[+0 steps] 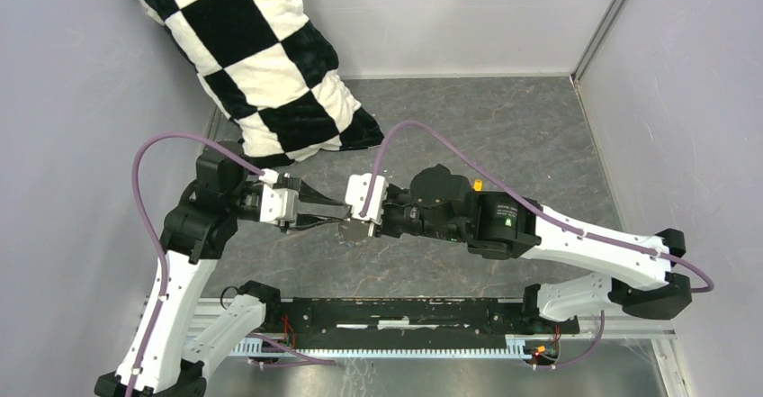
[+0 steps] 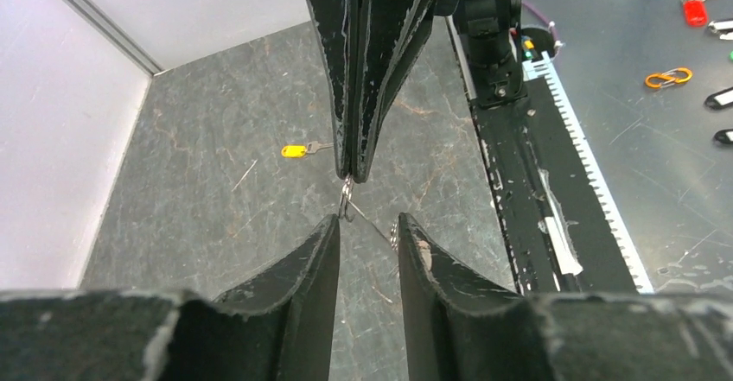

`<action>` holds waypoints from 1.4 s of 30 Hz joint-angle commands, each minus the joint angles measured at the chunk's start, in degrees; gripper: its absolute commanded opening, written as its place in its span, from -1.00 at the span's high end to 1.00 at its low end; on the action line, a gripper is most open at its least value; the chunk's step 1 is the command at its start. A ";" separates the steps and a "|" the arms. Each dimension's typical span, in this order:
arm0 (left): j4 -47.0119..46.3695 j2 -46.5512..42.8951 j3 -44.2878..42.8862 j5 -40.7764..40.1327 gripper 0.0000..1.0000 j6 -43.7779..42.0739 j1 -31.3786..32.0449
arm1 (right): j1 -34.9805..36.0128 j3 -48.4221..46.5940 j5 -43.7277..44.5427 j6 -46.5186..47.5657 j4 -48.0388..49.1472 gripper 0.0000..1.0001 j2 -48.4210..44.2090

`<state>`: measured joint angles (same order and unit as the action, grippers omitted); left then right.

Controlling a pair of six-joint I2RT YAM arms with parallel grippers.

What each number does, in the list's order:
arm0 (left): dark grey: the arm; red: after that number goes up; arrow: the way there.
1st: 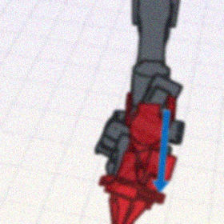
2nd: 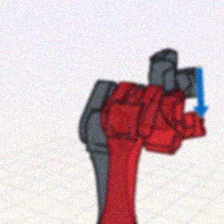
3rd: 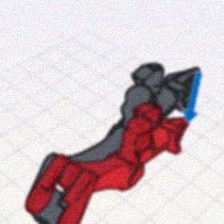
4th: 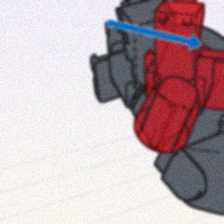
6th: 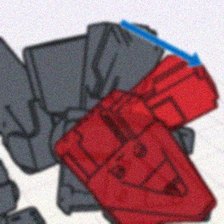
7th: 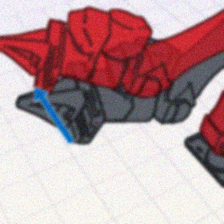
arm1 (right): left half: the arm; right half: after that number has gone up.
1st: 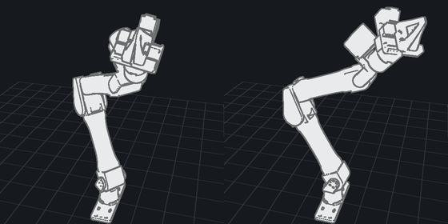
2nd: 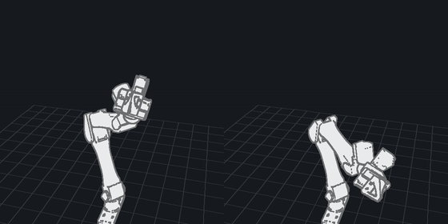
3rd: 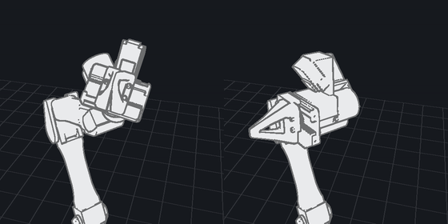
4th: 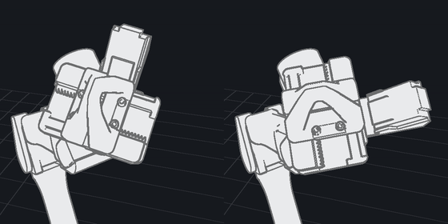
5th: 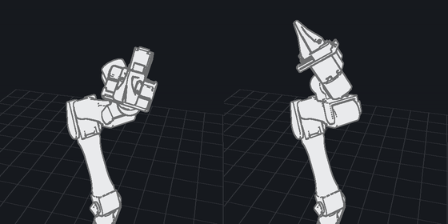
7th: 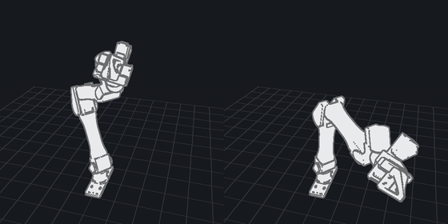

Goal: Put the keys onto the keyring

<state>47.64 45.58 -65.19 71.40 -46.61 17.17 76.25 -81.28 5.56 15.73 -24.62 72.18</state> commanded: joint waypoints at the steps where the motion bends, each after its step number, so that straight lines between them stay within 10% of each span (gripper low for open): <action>1: 1.25 -0.90 0.21 -0.35 0.30 -3.87 0.15 | -0.07 -6.21 1.56 0.58 -6.59 0.99 2.72; 9: 1.29 -1.15 0.80 0.53 0.48 -5.64 0.12 | -0.10 -5.39 0.65 0.62 -4.55 0.99 2.46; 27: 1.36 0.38 -0.47 5.77 0.44 -3.53 0.15 | -0.18 27.20 -7.59 -4.43 44.61 0.99 -15.03; 42: 1.49 1.22 -3.95 11.26 0.27 3.94 0.14 | -0.14 31.48 -9.87 -6.91 54.98 0.99 -13.15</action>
<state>48.86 46.76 -66.85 79.59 -46.06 17.17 76.23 -49.82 -3.07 10.13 23.38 58.67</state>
